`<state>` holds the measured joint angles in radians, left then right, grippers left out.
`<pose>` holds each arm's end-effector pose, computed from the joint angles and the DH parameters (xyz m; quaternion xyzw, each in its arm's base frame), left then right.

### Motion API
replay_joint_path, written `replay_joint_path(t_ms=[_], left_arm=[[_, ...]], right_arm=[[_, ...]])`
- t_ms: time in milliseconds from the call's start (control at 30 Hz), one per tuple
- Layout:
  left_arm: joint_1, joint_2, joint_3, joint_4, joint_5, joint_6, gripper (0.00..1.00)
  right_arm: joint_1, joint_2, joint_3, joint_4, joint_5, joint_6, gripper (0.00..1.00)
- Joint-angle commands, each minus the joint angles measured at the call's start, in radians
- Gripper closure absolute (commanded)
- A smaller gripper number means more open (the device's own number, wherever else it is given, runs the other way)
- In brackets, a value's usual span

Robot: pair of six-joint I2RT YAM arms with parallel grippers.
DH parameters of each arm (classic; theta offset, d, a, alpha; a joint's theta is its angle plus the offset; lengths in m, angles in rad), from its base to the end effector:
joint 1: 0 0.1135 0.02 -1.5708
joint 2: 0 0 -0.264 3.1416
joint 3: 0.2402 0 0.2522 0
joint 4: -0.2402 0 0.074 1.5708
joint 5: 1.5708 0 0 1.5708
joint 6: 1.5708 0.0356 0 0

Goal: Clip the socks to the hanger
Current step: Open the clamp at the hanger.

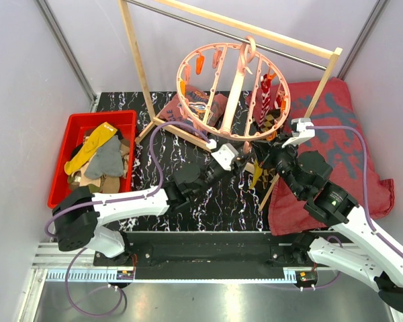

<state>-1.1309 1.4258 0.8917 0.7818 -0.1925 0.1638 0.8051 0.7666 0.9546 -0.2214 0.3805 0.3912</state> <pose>0.1462 -0.2947 0.3284 0.3083 0.5335 -0.3129 0.7228 0.1248 0.1107 0.3978 -0.0164 0.7178 0.2721 0.6407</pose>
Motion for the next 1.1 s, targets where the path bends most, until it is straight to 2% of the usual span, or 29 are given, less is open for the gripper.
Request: replay_joint_path(t_ms=[0, 33, 100, 167, 200, 233, 267, 333, 400, 433, 567, 1067], left_arm=[[0.000, 0.013, 0.055, 0.086, -0.004, 0.008, 0.58], [-0.001, 0.013, 0.052, 0.086, -0.004, 0.008, 0.65], [-0.001, 0.013, 0.044, 0.085, -0.005, 0.002, 0.73], [0.000, 0.010, 0.038, 0.082, -0.007, -0.001, 0.85], [-0.001, 0.010, 0.035, 0.082, -0.007, -0.004, 0.88], [-0.001, 0.007, 0.030, 0.077, -0.007, -0.007, 0.91], [0.000, 0.002, 0.030, 0.074, -0.007, -0.012, 0.97], [-0.001, -0.002, 0.026, 0.060, -0.008, -0.023, 1.00], [-0.001, -0.007, 0.023, 0.051, -0.010, -0.029, 1.00], [0.000, -0.008, 0.020, 0.048, -0.010, -0.036, 1.00], [-0.001, -0.008, 0.013, 0.043, -0.010, -0.060, 1.00], [0.000, -0.008, 0.001, 0.033, 0.002, -0.121, 1.00]], right_arm=[[0.000, -0.013, 0.012, 0.062, -0.008, 0.009, 0.91], [0.002, -0.013, 0.015, 0.060, -0.012, 0.009, 0.91], [0.000, -0.013, 0.018, 0.056, -0.022, 0.008, 0.90], [0.002, -0.013, 0.027, 0.054, -0.031, 0.003, 0.85], [0.000, -0.013, 0.029, 0.051, -0.035, 0.005, 0.81], [0.000, -0.015, 0.033, 0.044, -0.040, 0.003, 0.72], [0.002, -0.015, 0.038, 0.042, -0.043, 0.003, 0.68], [0.000, -0.020, 0.047, 0.027, -0.054, -0.003, 0.61], [0.000, -0.029, 0.052, 0.017, -0.060, -0.003, 0.58], [0.000, -0.035, 0.052, 0.013, -0.066, -0.005, 0.52], [0.000, -0.043, 0.053, 0.007, -0.118, -0.021, 0.41], [0.000, -0.024, 0.052, 0.034, -0.245, -0.072, 0.23]])
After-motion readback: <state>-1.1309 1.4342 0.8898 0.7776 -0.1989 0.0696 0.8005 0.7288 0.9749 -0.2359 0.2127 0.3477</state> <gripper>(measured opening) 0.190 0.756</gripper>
